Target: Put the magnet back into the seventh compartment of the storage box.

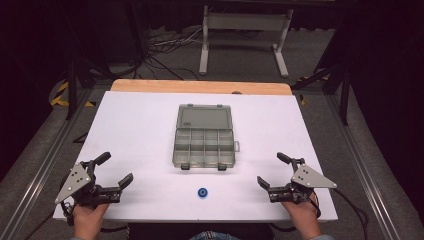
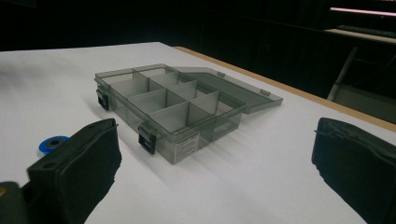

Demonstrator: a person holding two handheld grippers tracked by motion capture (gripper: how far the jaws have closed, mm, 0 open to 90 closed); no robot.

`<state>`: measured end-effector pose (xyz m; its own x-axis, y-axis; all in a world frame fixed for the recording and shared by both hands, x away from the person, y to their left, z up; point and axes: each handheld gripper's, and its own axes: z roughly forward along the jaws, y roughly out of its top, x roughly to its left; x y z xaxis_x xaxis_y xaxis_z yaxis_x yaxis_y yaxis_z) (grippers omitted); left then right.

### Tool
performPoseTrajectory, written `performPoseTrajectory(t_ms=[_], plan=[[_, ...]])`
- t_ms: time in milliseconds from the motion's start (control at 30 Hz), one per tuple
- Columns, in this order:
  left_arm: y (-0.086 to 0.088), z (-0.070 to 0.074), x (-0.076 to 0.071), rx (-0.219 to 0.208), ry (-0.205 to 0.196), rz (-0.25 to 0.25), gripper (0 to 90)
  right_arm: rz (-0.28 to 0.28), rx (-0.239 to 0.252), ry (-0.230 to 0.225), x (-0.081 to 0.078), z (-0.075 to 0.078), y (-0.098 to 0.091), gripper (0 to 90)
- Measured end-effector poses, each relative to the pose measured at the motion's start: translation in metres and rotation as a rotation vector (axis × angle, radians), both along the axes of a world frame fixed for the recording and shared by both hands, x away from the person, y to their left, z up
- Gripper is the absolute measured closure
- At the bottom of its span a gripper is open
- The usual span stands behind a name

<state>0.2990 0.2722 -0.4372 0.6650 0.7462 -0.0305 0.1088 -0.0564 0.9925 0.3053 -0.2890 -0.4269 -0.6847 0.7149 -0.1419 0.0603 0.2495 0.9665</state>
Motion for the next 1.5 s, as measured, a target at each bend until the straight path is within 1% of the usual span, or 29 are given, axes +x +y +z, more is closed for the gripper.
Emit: performPoseTrajectory(t_ms=[100, 133, 167, 267, 300, 433, 467, 600, 700, 833, 967, 1033, 1100, 1133, 1267, 1500], plan=[[0.0, 0.001, 0.0, 0.003, -0.002, 0.009, 0.2, -0.009, 0.036, 0.003, 0.0, 0.001, -0.005, 1.0], [0.0, 0.001, 0.0, 0.003, -0.002, 0.009, 0.2, -0.009, 0.036, 0.003, 0.0, 0.001, -0.005, 1.0], [0.0, 0.002, 0.0, 0.023, 0.0, 0.004, 0.2, -0.009, 0.044, 0.001, 0.0, 0.001, -0.006, 0.8], [-0.002, 0.001, 0.001, 0.035, 0.0, -0.008, 0.2, -0.007, 0.046, 0.001, 0.0, 0.001, -0.006, 0.4], [-0.003, 0.001, 0.001, 0.051, 0.003, -0.017, 0.2, -0.007, 0.047, -0.004, 0.0, 0.001, -0.006, 0.3], [-0.003, 0.002, 0.0, 0.043, 0.005, -0.02, 0.2, 0.003, 0.036, -0.012, -0.002, 0.002, -0.003, 0.3], [-0.003, 0.002, 0.0, 0.043, -0.002, -0.021, 0.2, 0.008, 0.032, -0.017, -0.002, 0.002, -0.003, 0.3], [-0.004, 0.003, -0.001, 0.049, 0.003, -0.025, 0.2, 0.011, 0.024, -0.009, -0.002, 0.003, -0.001, 0.3], [-0.004, 0.003, -0.001, 0.047, 0.002, -0.016, 0.2, 0.009, 0.019, -0.002, -0.001, 0.004, -0.001, 0.4], [-0.004, 0.003, -0.002, 0.049, 0.009, -0.017, 0.2, 0.014, 0.021, 0.004, 0.0, 0.005, 0.0, 0.5], [-0.004, 0.003, -0.002, 0.048, 0.005, -0.012, 0.2, 0.031, 0.025, 0.0, 0.001, 0.008, 0.005, 0.5], [-0.005, 0.003, -0.002, 0.051, 0.007, -0.016, 0.2, 0.049, 0.019, 0.0, 0.003, 0.011, 0.011, 0.5], [-0.004, 0.003, -0.001, 0.052, 0.006, -0.016, 0.2, 0.068, 0.027, 0.002, 0.004, 0.014, 0.016, 0.4], [-0.004, 0.003, -0.001, 0.052, 0.006, -0.016, 0.2, 0.068, 0.027, 0.002, 0.004, 0.014, 0.016, 0.4], [-0.004, 0.002, -0.001, 0.052, 0.01, -0.018, 0.2, 0.105, 0.026, -0.003, 0.01, 0.019, 0.031, 0.5], [-0.004, 0.002, -0.001, 0.051, 0.009, -0.019, 0.2, 0.166, 0.031, 0.011, 0.02, 0.026, 0.056, 0.5]])
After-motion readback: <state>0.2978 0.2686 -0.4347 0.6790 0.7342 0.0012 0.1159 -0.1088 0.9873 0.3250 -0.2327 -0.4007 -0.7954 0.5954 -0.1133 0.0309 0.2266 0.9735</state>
